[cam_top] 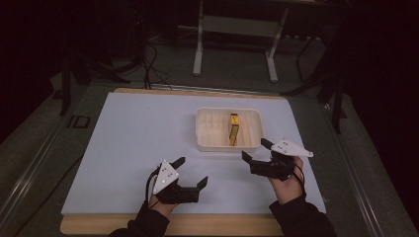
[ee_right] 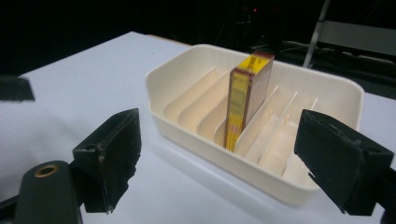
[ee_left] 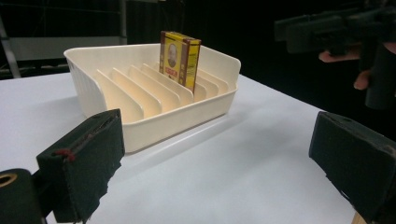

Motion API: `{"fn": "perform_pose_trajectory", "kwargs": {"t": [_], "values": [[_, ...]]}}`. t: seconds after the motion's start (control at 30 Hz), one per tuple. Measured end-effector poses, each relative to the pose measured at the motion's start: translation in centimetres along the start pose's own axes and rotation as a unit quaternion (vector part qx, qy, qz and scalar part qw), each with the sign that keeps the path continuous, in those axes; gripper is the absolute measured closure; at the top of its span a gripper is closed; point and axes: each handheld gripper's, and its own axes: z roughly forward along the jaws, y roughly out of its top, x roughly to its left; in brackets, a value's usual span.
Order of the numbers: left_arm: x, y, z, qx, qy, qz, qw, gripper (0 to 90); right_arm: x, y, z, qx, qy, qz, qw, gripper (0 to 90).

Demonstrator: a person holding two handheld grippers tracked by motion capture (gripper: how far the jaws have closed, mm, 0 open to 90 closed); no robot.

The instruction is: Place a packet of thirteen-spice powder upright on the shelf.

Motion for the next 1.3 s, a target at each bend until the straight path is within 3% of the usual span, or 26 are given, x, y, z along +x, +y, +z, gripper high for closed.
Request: {"fn": "perform_pose_trajectory", "kwargs": {"t": [0.4,0.73,0.97,1.3], "values": [[0.1,0.0,0.0,0.0,0.003,-0.001,1.0,4.3,0.7,-2.9,-1.4,0.033,0.023,-0.021,0.999,14.7],[0.1,0.0,0.0,-0.001,0.003,-0.002,1.0,4.3,0.5,-4.5,-2.4,0.038,0.034,-0.05,0.9975,14.6],[0.0,0.0,-0.1,-0.001,0.002,-0.001,1.0,4.3,-0.1,-5.4,-2.8,0.046,0.021,-0.07,0.9963,14.5],[-0.1,0.0,0.0,-0.001,0.0,0.003,1.0,4.3,-1.6,-5.9,-3.7,0.051,0.001,-0.064,0.9967,13.8]]}}
